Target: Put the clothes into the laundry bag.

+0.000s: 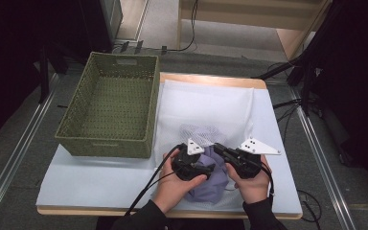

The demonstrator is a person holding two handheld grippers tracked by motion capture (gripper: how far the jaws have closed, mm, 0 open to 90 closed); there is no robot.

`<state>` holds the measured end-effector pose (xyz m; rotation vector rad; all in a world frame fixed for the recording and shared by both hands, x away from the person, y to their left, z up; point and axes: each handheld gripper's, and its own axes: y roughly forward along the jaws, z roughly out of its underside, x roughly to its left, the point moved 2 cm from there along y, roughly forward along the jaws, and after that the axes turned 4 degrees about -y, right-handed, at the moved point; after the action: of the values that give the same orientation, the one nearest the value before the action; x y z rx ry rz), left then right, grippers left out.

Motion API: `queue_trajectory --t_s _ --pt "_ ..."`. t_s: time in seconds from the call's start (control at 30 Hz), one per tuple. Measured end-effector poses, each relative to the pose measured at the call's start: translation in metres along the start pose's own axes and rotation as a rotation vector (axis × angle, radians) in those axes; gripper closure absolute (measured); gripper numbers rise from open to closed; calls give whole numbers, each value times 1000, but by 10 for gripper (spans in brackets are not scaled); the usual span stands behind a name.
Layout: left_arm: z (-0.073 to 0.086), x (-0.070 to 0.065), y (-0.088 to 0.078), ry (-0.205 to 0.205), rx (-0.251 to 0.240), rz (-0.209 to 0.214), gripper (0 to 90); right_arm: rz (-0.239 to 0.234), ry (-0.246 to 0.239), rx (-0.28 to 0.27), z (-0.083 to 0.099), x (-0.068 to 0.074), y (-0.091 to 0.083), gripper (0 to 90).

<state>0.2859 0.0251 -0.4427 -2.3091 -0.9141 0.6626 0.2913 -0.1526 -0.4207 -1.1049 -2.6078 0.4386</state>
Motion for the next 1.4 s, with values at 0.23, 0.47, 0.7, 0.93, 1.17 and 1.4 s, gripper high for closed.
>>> queue_trajectory --t_s 0.23,0.47,0.7,0.93,1.17,1.4 --pt "27 -11 -10 60 98 23 209 -3 -4 -1 -1 1 1 900" --pt "39 -15 15 124 169 -133 441 -7 -9 5 -1 3 3 900" --pt "1 -9 21 28 -28 -136 822 -13 -9 -3 -3 4 1 900" --pt "-2 7 36 -3 -37 -202 579 1 -2 -5 -1 -1 -2 900" --pt "12 4 1 11 -37 -80 291 11 15 -1 1 -5 -2 900" --pt "31 -5 -34 8 -66 -50 315 10 9 4 1 -3 1 900"
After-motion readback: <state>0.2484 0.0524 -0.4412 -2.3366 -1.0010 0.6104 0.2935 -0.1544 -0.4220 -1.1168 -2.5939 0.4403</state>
